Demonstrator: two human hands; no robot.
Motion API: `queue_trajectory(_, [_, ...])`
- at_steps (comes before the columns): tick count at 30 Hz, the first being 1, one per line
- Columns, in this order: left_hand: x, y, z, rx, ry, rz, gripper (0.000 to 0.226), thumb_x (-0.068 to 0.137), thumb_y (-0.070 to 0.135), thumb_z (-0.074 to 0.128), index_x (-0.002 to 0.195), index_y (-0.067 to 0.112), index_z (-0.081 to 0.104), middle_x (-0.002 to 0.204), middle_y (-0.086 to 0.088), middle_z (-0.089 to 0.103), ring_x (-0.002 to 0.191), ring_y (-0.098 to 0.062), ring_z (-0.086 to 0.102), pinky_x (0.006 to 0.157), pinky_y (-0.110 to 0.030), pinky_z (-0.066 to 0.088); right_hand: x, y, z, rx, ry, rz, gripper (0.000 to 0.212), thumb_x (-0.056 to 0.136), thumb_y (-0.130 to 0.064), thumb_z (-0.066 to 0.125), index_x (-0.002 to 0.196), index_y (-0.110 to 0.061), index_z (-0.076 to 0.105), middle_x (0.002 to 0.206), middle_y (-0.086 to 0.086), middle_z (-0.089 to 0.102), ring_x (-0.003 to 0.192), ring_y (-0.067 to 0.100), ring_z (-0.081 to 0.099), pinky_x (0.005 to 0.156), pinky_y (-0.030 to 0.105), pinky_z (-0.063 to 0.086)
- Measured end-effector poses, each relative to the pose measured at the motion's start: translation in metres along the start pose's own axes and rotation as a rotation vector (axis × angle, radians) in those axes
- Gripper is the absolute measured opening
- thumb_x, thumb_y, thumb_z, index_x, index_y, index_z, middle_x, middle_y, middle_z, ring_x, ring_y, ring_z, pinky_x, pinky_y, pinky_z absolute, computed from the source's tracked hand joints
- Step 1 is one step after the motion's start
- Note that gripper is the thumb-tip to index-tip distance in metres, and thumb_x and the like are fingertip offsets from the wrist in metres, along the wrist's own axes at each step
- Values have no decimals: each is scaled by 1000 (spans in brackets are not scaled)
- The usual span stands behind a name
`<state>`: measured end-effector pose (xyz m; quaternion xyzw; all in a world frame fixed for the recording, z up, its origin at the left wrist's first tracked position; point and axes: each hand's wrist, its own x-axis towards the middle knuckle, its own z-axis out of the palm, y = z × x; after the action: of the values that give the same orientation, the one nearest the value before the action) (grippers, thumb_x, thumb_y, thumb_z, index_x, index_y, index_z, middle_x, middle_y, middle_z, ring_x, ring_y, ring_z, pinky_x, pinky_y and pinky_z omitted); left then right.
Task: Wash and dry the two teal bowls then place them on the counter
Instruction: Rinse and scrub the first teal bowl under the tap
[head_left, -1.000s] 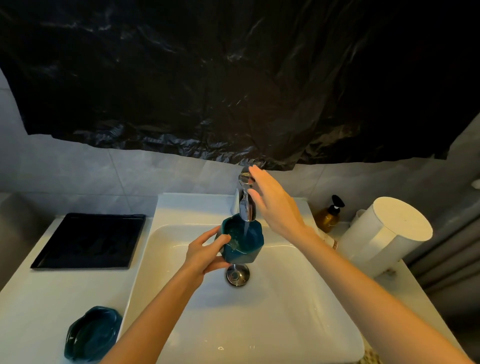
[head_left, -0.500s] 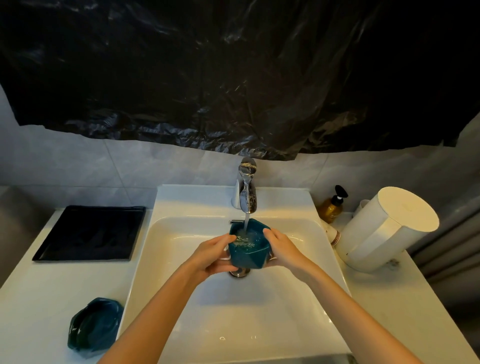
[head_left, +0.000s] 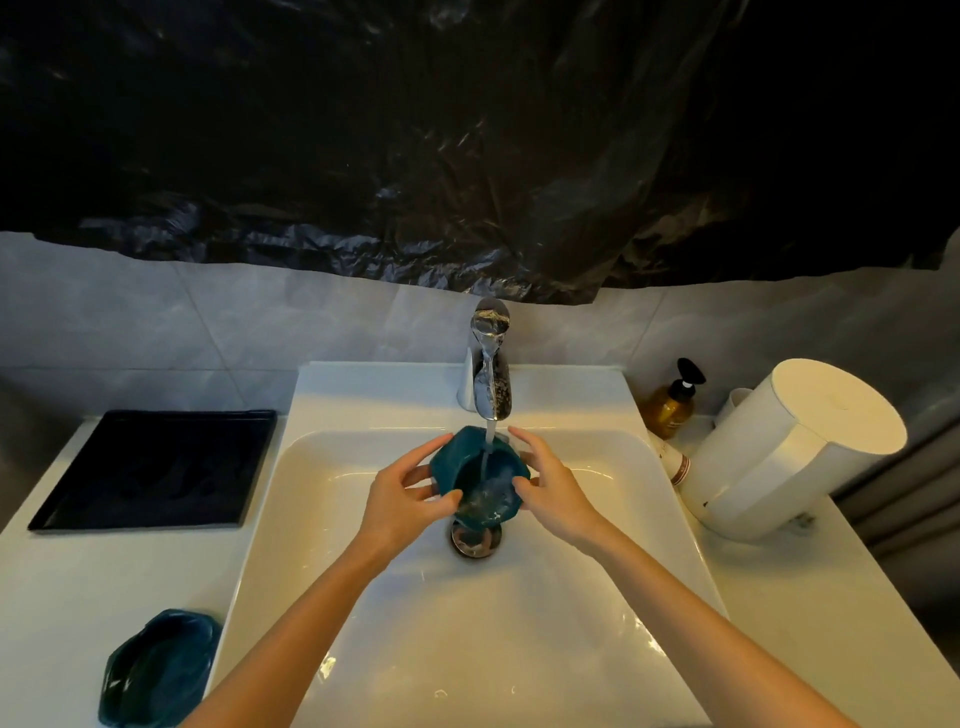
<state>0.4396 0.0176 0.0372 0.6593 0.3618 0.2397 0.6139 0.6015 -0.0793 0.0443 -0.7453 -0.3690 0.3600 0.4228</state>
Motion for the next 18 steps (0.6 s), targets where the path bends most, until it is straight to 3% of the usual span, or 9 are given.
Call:
queue_trajectory(3, [0, -16, 0, 68, 0, 157, 67, 71, 3, 79, 127, 30, 53, 121, 11, 61, 113, -18, 60, 84, -17, 51, 6, 12, 10, 23, 36, -97, 48, 96, 3, 46, 127, -33, 41, 123, -9, 49, 123, 12, 46, 91, 21, 49])
queue_trajectory(8, [3, -42, 0, 295, 29, 488, 79, 66, 14, 85, 134, 32, 50, 124, 17, 61, 112, -3, 58, 93, -15, 48, 19, 29, 23, 180, 163, -256, 52, 86, 17, 51, 115, -26, 50, 117, -6, 58, 112, 8, 54, 91, 22, 51])
queue_trajectory(13, [15, -46, -1, 533, 97, 779, 88, 61, 14, 88, 134, 35, 45, 124, 20, 54, 112, 4, 52, 97, -11, 42, 29, 38, 28, 292, 246, -385, 51, 84, 15, 58, 109, -29, 53, 112, -9, 63, 105, 0, 60, 83, 23, 54])
queue_trajectory(16, [21, -47, 1, 466, 75, 775, 82, 64, 12, 86, 134, 31, 49, 121, 16, 61, 105, -1, 60, 93, -17, 49, 36, 46, 24, 279, 221, -407, 49, 87, 12, 57, 112, -30, 52, 115, -6, 63, 110, 8, 59, 90, 31, 54])
queue_trajectory(18, [23, -46, 5, 311, 74, 659, 73, 66, 13, 85, 131, 27, 55, 112, 16, 65, 99, 1, 63, 85, -15, 52, 40, 49, 21, 221, 189, -392, 46, 92, 7, 52, 115, -32, 50, 118, -4, 60, 114, 12, 57, 91, 36, 54])
